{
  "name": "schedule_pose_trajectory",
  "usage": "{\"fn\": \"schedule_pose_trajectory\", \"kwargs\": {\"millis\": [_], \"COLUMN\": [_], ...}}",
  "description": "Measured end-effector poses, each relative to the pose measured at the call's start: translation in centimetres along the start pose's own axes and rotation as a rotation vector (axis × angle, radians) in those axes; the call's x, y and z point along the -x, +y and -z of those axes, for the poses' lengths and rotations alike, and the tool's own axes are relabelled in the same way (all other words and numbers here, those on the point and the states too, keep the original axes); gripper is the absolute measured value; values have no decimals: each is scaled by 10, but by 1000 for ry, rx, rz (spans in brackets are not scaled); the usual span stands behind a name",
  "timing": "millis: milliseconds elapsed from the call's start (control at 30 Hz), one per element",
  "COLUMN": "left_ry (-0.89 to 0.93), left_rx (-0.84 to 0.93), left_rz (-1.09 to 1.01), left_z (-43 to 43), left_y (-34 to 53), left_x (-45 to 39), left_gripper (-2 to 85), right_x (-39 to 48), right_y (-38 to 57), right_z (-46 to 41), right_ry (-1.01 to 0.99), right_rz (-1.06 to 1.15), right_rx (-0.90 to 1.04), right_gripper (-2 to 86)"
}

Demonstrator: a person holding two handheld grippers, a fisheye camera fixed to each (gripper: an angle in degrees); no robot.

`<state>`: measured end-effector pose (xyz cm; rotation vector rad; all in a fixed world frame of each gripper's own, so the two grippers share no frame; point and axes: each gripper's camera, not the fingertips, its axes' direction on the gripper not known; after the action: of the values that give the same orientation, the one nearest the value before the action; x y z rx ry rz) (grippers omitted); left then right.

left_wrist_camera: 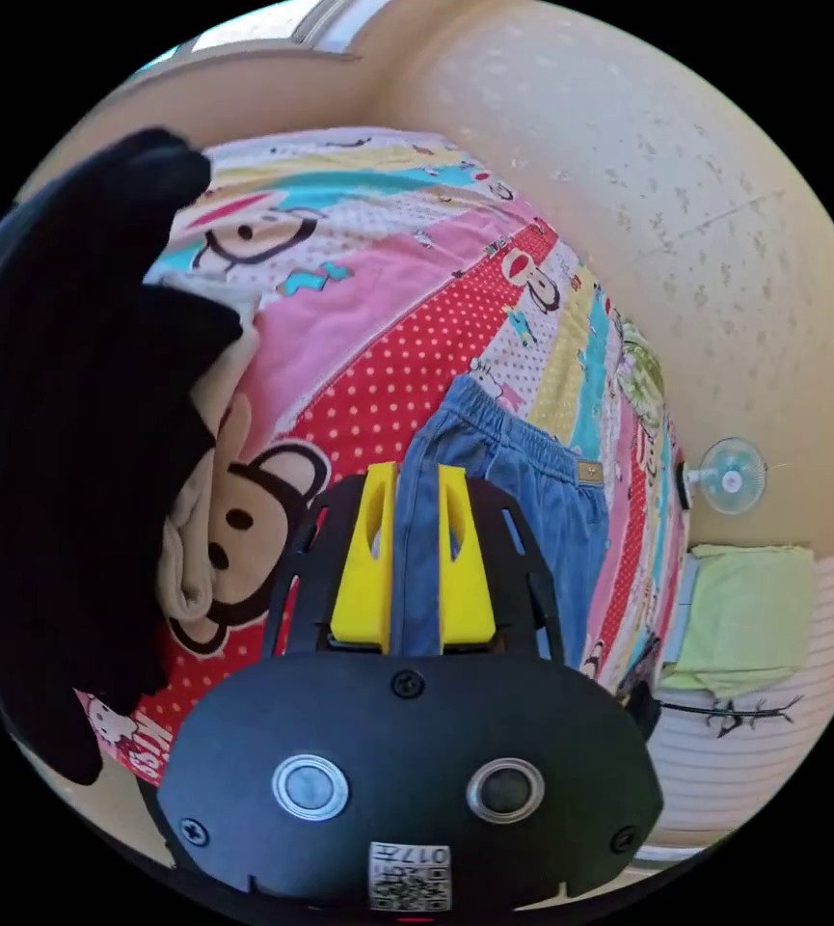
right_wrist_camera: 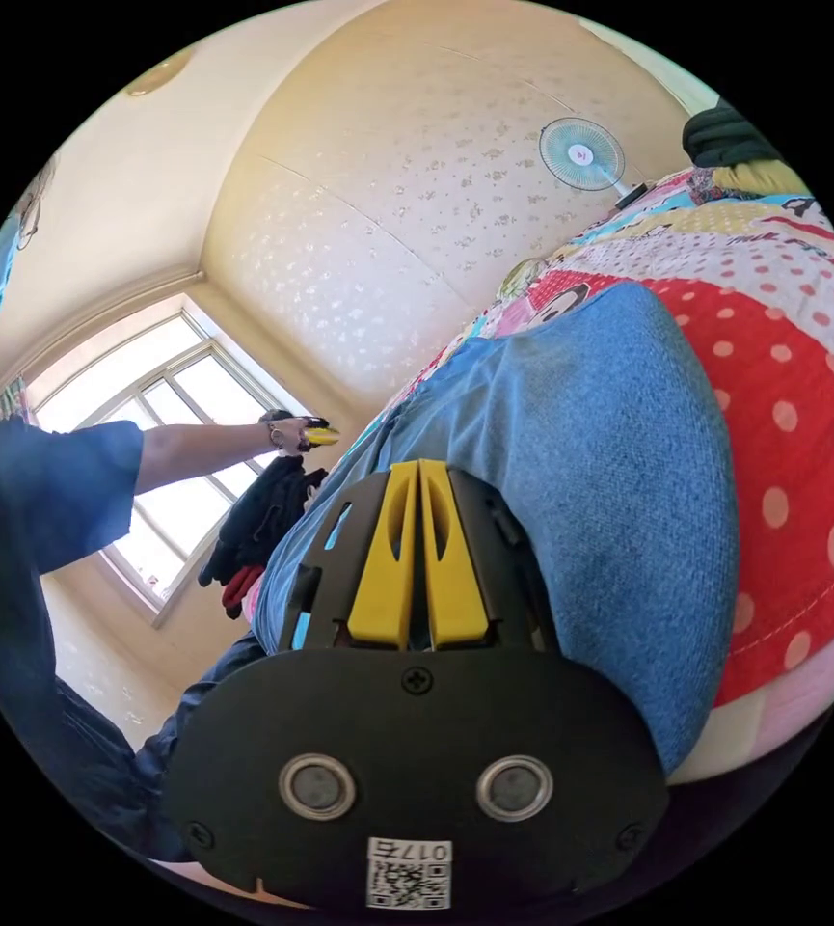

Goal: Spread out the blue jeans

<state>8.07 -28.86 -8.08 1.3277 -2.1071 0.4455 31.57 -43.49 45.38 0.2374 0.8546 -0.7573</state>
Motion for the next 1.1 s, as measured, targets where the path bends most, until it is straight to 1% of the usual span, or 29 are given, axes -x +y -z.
{"fn": "schedule_pose_trajectory", "kwargs": {"millis": [33,100,133,200,267,333,367,400,433,467,500,533,567,600,633,667,700,733,800,867,900,933,967,1000,1033,1067,1100], "left_ry": [38,153,175,255,305,299,259,211,189,170,180,184,174,161,159,151,117,89,-47,-102,-95,-79,-25,38,67,109,136], "left_rx": [45,234,276,429,516,586,620,657,681,721,729,726,724,723,716,690,656,637,537,465,440,435,436,447,453,466,470], "left_rz": [24,85,89,73,31,-54,-142,-210,-232,-263,-285,-295,-318,-363,-397,-489,-610,-683,-957,-1060,-1075,-1069,-1040,-1006,-988,-948,-906], "left_z": [-3,-16,-17,-17,-7,7,19,30,35,47,61,69,83,96,103,116,129,135,153,162,165,165,164,160,157,150,143], "left_y": [6,46,60,122,171,221,254,285,300,326,347,356,369,380,386,396,406,412,440,459,467,470,472,471,471,469,467], "left_x": [14,61,71,100,114,125,129,135,139,147,156,160,165,166,164,157,146,139,111,98,93,93,93,96,97,101,105], "left_gripper": [88,92,93,94,93,84,75,74,78,83,86,86,86,85,84,83,83,83,88,99,102,104,105,106,107,112,118], "right_x": [-1,-2,-2,-5,-7,-7,-5,-1,9,23,29,37,38,35,25,6,-3,-7,20,66,77,94,105,108,113,118,121], "right_y": [0,-1,-1,-4,-10,-19,-28,-32,-40,-44,-44,-41,-35,-31,-25,-22,-21,-17,-10,1,4,11,19,25,40,58,66], "right_z": [-1,-3,-4,-5,-7,-8,-4,2,21,48,61,87,104,109,107,93,82,68,68,55,48,27,0,-15,-42,-57,-60], "right_ry": [0,0,0,-9,-22,-39,-46,-38,17,129,200,366,522,578,612,536,473,416,366,146,84,-44,-148,-183,-234,-260,-263], "right_rz": [-7,-19,-32,-61,-95,-131,-151,-148,-122,-87,-75,-88,-151,-181,-219,-273,-297,-303,-174,80,151,269,332,348,376,410,433], "right_rx": [1,6,13,32,81,149,192,191,141,49,-3,-104,-175,-191,-155,-34,42,102,56,64,98,218,398,500,692,817,847], "right_gripper": [3,4,5,8,17,31,47,56,70,79,81,85,89,90,90,85,80,66,45,39,39,41,45,48,57,67,68]}}
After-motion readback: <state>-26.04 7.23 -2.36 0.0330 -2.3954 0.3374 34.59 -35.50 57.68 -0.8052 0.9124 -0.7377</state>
